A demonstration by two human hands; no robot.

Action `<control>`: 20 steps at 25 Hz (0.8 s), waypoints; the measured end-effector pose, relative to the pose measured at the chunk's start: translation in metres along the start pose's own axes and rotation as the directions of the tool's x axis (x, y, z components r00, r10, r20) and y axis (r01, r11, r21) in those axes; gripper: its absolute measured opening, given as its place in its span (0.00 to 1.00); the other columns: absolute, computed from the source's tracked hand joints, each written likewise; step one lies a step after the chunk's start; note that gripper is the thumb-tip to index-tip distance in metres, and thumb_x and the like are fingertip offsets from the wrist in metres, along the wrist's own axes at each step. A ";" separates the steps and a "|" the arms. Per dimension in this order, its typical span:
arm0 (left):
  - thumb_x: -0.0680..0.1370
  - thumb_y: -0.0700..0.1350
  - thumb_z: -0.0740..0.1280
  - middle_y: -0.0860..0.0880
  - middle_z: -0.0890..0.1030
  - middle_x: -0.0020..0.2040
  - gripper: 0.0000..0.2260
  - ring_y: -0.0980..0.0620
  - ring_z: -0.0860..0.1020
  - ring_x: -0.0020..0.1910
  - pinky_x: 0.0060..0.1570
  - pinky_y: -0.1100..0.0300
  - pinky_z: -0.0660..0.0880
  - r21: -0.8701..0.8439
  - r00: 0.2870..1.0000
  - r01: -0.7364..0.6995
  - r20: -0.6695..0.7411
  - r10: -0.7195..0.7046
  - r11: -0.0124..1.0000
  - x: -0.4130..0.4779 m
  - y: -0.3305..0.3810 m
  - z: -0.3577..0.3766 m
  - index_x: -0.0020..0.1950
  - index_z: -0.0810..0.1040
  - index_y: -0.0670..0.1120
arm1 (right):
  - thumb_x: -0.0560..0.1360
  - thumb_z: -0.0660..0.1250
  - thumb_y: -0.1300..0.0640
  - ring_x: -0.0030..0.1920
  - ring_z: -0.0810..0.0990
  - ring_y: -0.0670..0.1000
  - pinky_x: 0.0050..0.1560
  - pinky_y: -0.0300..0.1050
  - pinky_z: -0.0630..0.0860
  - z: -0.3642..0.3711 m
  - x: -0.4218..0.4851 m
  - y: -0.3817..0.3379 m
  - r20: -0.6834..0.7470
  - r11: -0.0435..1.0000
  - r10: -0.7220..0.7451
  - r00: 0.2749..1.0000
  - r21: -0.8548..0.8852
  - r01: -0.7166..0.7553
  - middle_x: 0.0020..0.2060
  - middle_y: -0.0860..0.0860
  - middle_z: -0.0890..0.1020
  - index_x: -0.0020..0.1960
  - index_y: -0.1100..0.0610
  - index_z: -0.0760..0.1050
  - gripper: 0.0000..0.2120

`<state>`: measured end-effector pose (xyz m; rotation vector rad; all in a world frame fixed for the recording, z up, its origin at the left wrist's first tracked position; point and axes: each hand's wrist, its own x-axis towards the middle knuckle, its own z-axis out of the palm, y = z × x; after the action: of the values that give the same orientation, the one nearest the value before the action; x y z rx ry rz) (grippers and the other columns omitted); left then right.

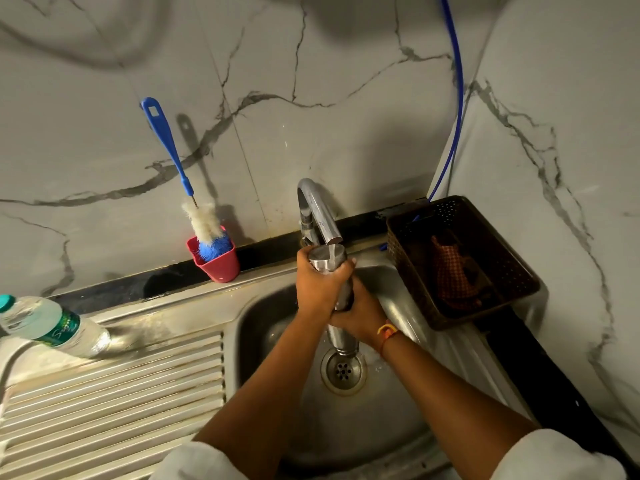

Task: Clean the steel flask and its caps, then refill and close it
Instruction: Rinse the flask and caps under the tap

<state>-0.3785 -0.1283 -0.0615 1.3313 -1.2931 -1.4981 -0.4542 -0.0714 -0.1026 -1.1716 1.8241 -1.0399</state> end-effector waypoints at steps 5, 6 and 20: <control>0.66 0.47 0.80 0.45 0.82 0.56 0.27 0.44 0.81 0.57 0.58 0.45 0.81 -0.198 0.909 0.222 0.397 -0.129 0.955 0.012 0.007 -0.029 0.63 0.78 0.51 | 0.68 0.75 0.64 0.59 0.80 0.56 0.61 0.57 0.78 -0.044 0.000 0.001 0.520 0.912 0.051 0.853 0.325 -0.252 0.57 0.57 0.81 0.64 0.50 0.74 0.27; 0.67 0.48 0.80 0.44 0.82 0.54 0.25 0.43 0.81 0.56 0.59 0.45 0.80 -0.209 0.907 0.237 0.397 -0.139 0.949 0.010 0.006 -0.028 0.63 0.78 0.51 | 0.67 0.75 0.64 0.59 0.80 0.57 0.61 0.58 0.78 -0.042 0.000 -0.001 0.526 0.910 0.063 0.848 0.319 -0.266 0.56 0.58 0.81 0.63 0.50 0.75 0.26; 0.86 0.58 0.53 0.55 0.70 0.69 0.25 0.66 0.73 0.56 0.46 0.73 0.74 0.021 0.910 0.157 0.385 -0.153 0.987 -0.028 -0.009 -0.035 0.82 0.51 0.64 | 0.70 0.77 0.57 0.50 0.82 0.47 0.43 0.39 0.80 0.000 0.014 -0.023 -0.146 0.938 0.085 0.986 0.347 -0.030 0.51 0.47 0.79 0.70 0.53 0.62 0.34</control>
<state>-0.3384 -0.1069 -0.0625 1.1910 -1.4416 -1.9502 -0.4509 -0.0905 -0.0835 -0.8404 1.6940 -1.3854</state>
